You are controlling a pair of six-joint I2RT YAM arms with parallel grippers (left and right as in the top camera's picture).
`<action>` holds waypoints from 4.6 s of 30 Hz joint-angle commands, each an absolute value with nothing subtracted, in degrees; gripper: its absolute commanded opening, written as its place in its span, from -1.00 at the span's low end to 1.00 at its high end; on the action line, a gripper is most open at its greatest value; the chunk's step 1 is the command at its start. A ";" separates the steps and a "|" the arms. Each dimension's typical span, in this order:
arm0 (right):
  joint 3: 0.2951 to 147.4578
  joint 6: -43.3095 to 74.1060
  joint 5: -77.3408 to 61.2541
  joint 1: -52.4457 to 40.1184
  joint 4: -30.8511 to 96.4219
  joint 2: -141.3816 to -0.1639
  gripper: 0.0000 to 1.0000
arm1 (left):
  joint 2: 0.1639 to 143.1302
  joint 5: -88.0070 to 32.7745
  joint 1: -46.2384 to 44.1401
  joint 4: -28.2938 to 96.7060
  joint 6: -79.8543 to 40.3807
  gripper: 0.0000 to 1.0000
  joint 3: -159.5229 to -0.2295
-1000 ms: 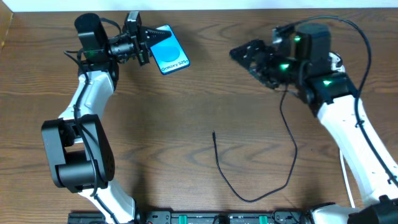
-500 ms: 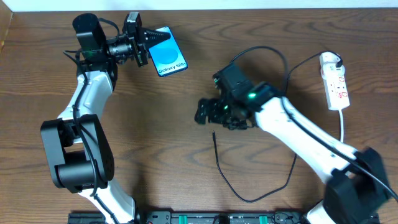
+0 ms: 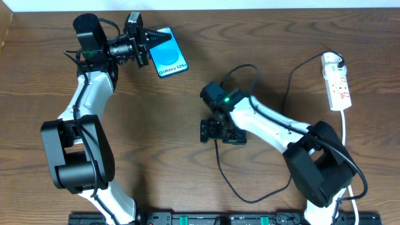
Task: Plug charger to phone and switch on socket
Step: 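Move the right gripper down to the black cable's loose plug end, then close the right gripper on the black cable's plug, then lift the plug and carry it to the phone's bottom edge, then push the plug into the phone's bottom port with the right gripper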
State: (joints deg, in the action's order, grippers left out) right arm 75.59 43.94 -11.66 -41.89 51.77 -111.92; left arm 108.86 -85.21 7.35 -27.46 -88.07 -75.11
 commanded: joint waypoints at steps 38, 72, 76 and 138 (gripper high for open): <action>76.05 46.02 0.93 -48.12 48.42 -114.93 -0.79 | 107.68 -86.59 7.60 -27.99 -85.80 -0.85 -75.72; 77.78 13.21 -85.43 -14.68 21.89 -110.15 -0.98 | 107.68 -80.29 7.57 -28.38 -85.06 -0.86 -75.72; 77.78 14.57 -89.49 -15.20 16.49 -110.15 -0.98 | 107.68 -79.09 7.53 -32.67 -82.06 -0.86 -75.72; 77.78 31.22 -89.52 -23.00 -5.87 -110.15 -0.98 | 107.68 -79.55 1.50 -49.01 -74.13 -0.86 -75.72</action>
State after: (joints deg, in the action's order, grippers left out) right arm 77.12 31.00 -88.31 -23.40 -5.80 -111.55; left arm 108.86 -78.32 2.07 -48.27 -74.87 -75.02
